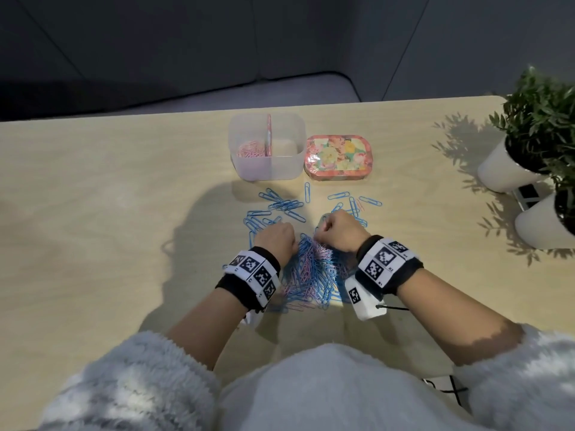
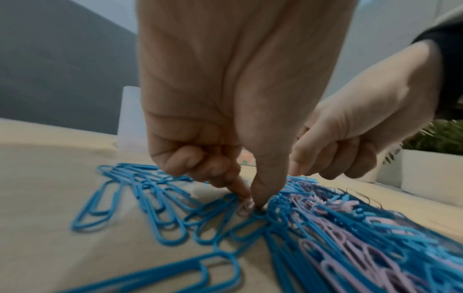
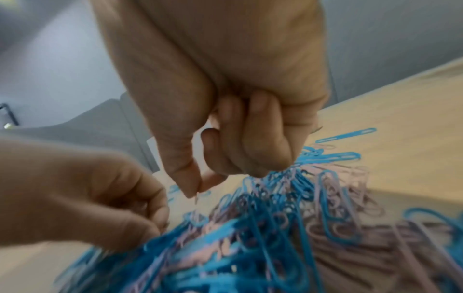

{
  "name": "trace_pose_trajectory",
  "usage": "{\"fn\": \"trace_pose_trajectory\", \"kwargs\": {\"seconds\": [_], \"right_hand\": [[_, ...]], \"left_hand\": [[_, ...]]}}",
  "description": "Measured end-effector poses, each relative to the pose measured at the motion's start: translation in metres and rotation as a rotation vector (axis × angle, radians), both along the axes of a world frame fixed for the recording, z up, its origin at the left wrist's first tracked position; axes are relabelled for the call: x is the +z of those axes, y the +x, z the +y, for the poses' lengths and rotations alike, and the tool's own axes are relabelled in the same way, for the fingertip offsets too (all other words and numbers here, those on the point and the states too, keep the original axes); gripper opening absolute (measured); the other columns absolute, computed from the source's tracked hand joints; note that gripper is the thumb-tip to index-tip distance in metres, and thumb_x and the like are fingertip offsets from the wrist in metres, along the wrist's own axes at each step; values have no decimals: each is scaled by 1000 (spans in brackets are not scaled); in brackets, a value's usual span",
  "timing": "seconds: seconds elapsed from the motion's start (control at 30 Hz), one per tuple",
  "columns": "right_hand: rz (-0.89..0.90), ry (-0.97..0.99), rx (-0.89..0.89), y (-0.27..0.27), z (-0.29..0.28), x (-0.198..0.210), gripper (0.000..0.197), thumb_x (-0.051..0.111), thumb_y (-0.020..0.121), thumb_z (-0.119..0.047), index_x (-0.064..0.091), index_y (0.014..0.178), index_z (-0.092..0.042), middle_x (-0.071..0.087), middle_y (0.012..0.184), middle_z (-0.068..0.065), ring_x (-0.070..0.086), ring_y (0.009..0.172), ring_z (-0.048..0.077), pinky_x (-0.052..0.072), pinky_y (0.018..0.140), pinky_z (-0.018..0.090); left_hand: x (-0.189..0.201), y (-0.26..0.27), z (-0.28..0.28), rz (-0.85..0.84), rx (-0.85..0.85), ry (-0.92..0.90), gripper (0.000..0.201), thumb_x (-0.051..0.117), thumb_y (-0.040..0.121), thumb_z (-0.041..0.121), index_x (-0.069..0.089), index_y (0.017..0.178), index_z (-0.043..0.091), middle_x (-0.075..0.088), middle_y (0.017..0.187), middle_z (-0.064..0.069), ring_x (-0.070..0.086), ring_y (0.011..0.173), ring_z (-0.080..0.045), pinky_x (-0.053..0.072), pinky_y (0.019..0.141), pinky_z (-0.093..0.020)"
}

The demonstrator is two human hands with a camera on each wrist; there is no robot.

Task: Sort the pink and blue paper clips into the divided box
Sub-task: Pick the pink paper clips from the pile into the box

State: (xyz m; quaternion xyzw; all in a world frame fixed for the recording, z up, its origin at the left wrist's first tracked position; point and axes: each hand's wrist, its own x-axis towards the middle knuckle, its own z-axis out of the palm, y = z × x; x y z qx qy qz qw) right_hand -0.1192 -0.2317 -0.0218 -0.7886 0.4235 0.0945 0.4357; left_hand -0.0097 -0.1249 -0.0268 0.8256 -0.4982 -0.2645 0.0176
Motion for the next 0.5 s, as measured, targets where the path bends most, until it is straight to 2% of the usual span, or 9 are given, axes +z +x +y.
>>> {"fn": "trace_pose_trajectory", "kwargs": {"seconds": [0.03,0.1,0.17,0.23,0.33,0.43,0.5], "right_hand": [[-55,55,-22,0,-2,4,17,61,75,-9,54,59,-9,48,60,10,45,56,18,40,55,27],[-126,151,-77,2,-6,18,13,58,80,-8,57,67,-7,38,50,7,34,39,14,29,41,16],[-187,279,-143,7,-14,35,24,55,84,-7,55,61,-5,40,39,0,30,27,8,26,33,13],[-259,385,-142,23,-23,54,25,53,86,-2,55,61,-5,51,38,-3,38,28,6,31,33,15],[-343,279,-154,63,-31,82,19,52,84,6,55,70,-7,57,41,-3,46,30,4,36,32,14],[-415,208,-200,113,-33,101,23,50,86,6,52,69,-8,53,54,8,48,29,4,38,32,15],[-450,279,-286,142,-34,105,25,48,87,5,50,65,-6,47,57,10,50,32,11,41,36,20]], "left_hand": [[0,3,2,40,18,-3,20,46,89,15,55,98,0,62,103,-17,59,96,-33,46,80,-41],[-1,8,7,99,34,-15,21,44,89,15,53,98,-2,61,102,-20,58,95,-34,45,81,-42],[-2,12,11,138,25,-38,20,44,89,15,52,97,-2,61,102,-21,57,95,-34,44,82,-41],[-1,15,15,169,19,-65,15,45,89,14,52,92,1,61,98,-19,57,92,-33,42,78,-39],[2,18,21,229,72,-116,8,47,89,14,46,81,10,55,84,-12,52,80,-27,38,70,-33],[6,24,28,318,167,-158,13,52,89,20,53,90,7,59,90,-13,54,83,-28,39,71,-30],[12,30,33,384,232,-211,19,56,89,20,57,100,5,62,95,-13,55,85,-25,35,68,-22]]}}
